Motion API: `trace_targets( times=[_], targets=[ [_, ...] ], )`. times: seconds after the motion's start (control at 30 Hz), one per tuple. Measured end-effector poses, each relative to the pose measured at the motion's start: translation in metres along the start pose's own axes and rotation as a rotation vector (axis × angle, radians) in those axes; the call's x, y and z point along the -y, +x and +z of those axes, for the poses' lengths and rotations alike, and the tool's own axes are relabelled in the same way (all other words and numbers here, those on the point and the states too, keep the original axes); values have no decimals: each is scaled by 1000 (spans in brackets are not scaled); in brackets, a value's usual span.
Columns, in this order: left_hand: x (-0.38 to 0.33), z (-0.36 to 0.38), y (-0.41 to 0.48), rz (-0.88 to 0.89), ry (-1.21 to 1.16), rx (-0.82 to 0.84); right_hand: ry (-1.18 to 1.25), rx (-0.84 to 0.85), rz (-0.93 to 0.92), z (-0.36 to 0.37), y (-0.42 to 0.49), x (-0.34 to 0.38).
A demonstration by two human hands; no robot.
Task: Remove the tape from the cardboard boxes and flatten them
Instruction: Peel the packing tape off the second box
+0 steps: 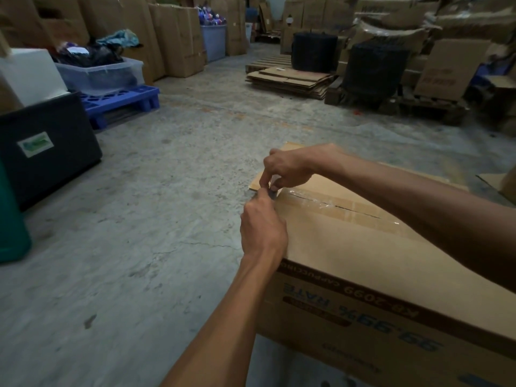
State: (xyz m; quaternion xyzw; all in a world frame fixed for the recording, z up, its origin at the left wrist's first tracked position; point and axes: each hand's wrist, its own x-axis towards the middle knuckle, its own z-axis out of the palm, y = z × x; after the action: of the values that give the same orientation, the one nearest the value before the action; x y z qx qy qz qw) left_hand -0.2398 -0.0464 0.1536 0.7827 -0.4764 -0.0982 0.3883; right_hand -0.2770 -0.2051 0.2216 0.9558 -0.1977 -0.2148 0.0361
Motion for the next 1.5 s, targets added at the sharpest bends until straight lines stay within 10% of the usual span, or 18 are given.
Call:
trace_targets(
  times=[0.33,0.6,0.93,1.5],
  targets=[
    [3,0,-1,19,44,0,-113,-69,17,7,-24,-22],
    [2,2,-2,97,194,5,369,-284,254,42,-63,-59],
    [3,-1,-6,124,351,-30,409,-430,218,40,-40,-29],
    [21,-1,0,166,39,-31,291,-115,89,8,-24,9]
  ],
)
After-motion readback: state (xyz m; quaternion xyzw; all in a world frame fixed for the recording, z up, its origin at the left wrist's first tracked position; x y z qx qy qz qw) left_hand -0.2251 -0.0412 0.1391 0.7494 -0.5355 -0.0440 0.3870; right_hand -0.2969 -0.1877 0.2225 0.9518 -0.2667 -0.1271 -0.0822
